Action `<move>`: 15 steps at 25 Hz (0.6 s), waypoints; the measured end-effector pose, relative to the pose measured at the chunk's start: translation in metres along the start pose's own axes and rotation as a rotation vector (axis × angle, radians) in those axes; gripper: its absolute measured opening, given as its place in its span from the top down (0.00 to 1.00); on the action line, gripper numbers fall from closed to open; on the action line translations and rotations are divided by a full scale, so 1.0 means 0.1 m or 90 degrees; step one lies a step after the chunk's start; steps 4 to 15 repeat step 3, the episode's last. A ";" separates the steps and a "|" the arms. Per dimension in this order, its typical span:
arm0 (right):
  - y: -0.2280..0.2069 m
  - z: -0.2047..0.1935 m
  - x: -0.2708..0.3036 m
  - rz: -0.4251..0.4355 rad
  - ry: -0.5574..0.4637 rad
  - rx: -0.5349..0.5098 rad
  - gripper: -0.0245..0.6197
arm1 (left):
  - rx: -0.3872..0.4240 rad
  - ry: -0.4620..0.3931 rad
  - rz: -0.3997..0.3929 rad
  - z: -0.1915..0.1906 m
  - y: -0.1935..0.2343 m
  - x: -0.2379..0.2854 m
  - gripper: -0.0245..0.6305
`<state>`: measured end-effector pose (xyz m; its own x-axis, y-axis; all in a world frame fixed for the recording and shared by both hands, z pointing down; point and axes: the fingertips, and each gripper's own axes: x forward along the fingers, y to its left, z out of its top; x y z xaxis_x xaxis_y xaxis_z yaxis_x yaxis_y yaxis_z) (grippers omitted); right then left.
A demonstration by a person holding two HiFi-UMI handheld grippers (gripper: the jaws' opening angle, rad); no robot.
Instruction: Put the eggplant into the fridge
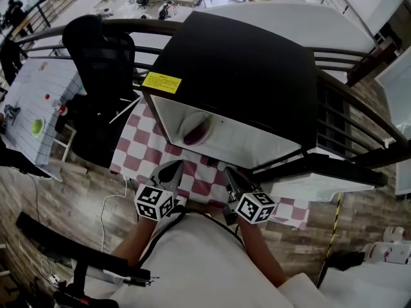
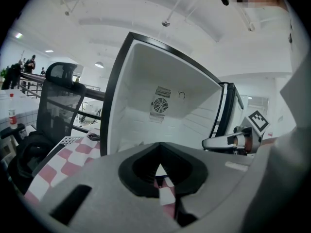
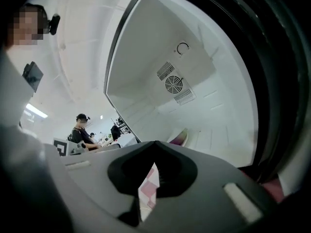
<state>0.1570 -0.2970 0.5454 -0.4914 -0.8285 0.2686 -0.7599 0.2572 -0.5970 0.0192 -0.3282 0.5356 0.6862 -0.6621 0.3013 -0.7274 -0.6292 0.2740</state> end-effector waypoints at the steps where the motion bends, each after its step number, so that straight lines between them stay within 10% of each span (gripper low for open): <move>1: 0.00 0.00 0.00 -0.004 0.000 -0.010 0.95 | 0.001 0.000 0.000 0.00 0.00 0.00 0.96; 15: -0.02 0.01 0.00 -0.009 -0.001 -0.023 0.95 | 0.002 0.002 0.002 -0.01 0.01 0.01 0.96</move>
